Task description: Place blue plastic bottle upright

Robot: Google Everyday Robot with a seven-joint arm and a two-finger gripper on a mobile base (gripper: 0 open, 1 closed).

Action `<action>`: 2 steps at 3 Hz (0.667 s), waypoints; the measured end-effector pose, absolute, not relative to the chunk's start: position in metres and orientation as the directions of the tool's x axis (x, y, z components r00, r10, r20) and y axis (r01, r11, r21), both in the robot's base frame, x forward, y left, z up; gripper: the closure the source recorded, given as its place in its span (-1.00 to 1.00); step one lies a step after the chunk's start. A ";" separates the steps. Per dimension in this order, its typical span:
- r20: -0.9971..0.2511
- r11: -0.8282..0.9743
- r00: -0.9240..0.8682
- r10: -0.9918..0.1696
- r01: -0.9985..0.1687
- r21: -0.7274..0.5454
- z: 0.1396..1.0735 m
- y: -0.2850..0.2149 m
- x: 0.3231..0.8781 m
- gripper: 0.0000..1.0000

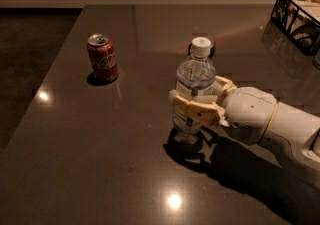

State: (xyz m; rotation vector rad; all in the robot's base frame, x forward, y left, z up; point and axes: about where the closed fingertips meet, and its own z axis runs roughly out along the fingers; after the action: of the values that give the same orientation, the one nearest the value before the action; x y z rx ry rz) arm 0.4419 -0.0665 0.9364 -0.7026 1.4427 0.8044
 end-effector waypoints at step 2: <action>-0.995 0.547 -0.052 0.091 -0.832 0.094 0.918 -0.065 0.442 0.97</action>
Offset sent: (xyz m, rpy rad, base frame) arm 0.0027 -0.0062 -0.0313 0.0861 0.0433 0.0278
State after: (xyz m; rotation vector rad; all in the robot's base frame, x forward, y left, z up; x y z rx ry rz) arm 0.4416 -0.0654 0.9176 -0.6835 1.4322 0.8538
